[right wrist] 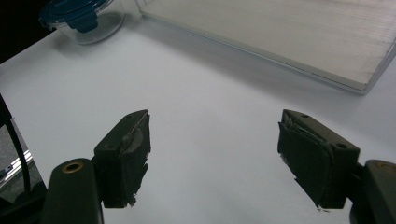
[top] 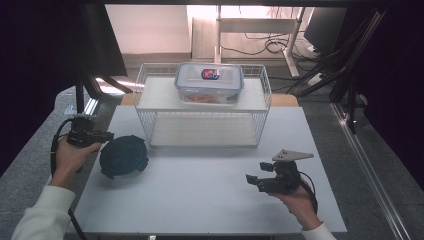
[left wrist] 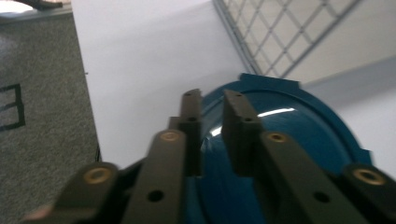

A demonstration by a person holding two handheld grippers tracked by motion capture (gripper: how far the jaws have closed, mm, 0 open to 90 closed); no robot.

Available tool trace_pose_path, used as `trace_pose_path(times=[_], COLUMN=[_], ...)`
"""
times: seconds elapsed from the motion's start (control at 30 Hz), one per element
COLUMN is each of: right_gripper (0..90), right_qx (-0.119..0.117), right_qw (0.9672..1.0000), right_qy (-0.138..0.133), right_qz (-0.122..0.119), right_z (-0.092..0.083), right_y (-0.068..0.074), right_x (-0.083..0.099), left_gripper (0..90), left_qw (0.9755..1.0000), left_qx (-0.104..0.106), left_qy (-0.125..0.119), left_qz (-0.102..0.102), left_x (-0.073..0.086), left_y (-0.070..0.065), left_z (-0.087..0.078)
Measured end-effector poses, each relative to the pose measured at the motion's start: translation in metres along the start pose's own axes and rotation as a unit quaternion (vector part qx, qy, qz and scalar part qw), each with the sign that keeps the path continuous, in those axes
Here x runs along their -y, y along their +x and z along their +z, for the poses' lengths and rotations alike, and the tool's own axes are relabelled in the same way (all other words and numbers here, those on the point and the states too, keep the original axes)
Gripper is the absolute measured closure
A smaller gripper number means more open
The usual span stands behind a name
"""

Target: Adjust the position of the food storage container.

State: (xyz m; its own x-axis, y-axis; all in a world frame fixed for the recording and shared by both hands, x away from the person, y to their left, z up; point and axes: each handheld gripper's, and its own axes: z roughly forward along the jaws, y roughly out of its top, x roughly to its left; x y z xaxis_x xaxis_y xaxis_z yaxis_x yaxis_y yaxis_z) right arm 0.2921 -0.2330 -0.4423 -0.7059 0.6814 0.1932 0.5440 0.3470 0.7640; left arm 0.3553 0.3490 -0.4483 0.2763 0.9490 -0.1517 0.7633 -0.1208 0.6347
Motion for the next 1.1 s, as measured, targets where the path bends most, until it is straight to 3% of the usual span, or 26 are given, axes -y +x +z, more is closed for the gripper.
trace_pose_path(times=[0.2,0.37,0.5,0.73,0.8,1.1], right_gripper=[25.4,25.4,25.4,25.4,25.4,25.4], right_qx=[0.0,0.0,0.0,0.001,0.002,0.001], right_qw=[1.0,1.0,1.0,0.9999,0.9999,0.9999], right_qy=[0.002,0.004,0.007,0.009,0.009,0.01], right_qz=[0.002,0.002,0.004,0.007,0.007,0.007], right_z=[0.002,0.004,0.006,0.006,0.007,0.009], right_y=[-0.002,-0.001,-0.002,-0.004,-0.004,-0.004], right_x=[0.002,0.003,0.003,0.004,0.004,0.005], left_gripper=[89.4,89.9,90.0,90.0,90.0,90.0], left_qw=[0.9994,0.998,0.9963,0.994,0.9942,0.9947], left_qx=[-0.024,-0.044,-0.05,-0.032,-0.015,-0.005], left_qy=[0.023,0.045,0.069,0.105,0.106,0.102], left_qz=[-0.001,-0.011,-0.005,-0.001,-0.004,-0.009], left_x=[-0.003,0.0,0.002,0.011,0.013,0.016], left_y=[0.015,0.026,0.031,0.038,0.038,0.036], left_z=[0.011,0.022,0.028,0.035,0.037,0.035])
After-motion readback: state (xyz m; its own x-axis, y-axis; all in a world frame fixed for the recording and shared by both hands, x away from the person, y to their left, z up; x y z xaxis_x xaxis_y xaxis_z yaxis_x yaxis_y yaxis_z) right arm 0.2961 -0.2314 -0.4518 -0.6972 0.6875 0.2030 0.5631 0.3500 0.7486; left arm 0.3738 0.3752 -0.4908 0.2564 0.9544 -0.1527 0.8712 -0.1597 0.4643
